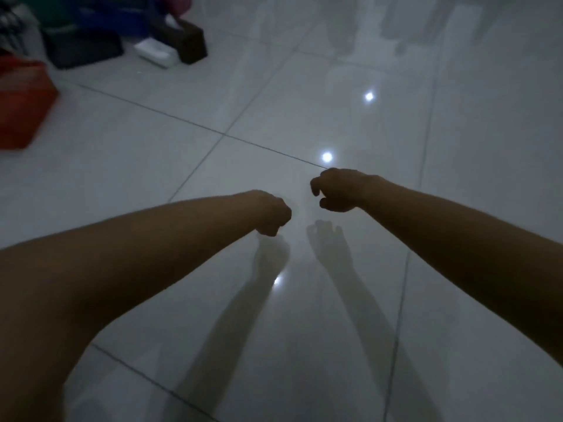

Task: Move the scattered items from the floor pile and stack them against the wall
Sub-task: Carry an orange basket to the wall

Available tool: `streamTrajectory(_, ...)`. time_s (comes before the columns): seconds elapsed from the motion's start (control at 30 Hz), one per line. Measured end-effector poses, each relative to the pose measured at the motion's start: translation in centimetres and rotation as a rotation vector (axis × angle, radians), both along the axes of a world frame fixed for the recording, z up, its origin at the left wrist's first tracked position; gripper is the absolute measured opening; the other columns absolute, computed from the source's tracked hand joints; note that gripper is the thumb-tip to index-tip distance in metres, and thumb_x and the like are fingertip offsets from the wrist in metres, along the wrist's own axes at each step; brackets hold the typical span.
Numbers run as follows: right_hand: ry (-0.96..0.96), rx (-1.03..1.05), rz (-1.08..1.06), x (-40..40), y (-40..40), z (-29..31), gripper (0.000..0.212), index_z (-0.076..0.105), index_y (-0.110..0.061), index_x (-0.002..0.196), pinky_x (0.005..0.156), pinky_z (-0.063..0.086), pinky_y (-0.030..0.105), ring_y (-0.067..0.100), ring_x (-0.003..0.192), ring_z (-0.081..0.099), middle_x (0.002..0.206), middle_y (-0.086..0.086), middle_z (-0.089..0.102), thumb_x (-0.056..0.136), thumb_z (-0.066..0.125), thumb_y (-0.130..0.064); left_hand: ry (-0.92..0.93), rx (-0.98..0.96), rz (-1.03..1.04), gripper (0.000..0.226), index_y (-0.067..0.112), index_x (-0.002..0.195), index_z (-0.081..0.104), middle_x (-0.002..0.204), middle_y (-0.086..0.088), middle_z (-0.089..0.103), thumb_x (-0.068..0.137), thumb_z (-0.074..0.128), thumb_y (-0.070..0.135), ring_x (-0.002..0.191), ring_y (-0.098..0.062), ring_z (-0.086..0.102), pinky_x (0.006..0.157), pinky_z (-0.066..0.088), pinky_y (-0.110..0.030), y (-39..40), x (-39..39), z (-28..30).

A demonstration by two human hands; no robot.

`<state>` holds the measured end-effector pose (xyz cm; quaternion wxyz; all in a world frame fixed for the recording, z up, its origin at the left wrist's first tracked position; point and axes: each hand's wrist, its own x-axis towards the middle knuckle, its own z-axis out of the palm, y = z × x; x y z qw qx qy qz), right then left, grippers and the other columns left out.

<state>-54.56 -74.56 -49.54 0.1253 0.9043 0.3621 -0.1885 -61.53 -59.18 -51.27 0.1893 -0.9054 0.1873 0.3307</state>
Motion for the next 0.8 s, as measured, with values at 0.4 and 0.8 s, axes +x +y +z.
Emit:
streamTrajectory(0.4, 0.073, 0.156, 0.109, 1.4, 25.7, -0.5, 0.032, 0.055, -0.02, 0.125, 0.093, 0.049, 0.042, 0.025, 0.11, 0.055, 0.121, 0.007, 0.057, 0.094, 0.057, -0.029, 0.081, 0.086, -0.005, 0.039, 0.015, 0.127, 0.055, 0.131, -0.006, 0.054, 0.091, 0.054, 0.028, 0.114, -0.026, 0.057, 0.094, 0.05, -0.043, 26.5, 0.1, -2.3)
streamTrajectory(0.8, 0.037, -0.175, 0.228, 0.3, 50.6, -1.4, 0.039, 0.048, -0.02, 0.132, 0.09, 0.051, 0.041, 0.026, 0.11, 0.057, 0.123, 0.007, 0.054, 0.095, 0.05, -0.032, -0.095, -0.173, 0.343, 0.028, 0.007, 0.116, 0.057, 0.114, -0.007, 0.058, 0.091, 0.058, 0.019, 0.098, -0.027, 0.062, 0.082, 0.053, -0.036, 49.6, 4.0, -4.6)
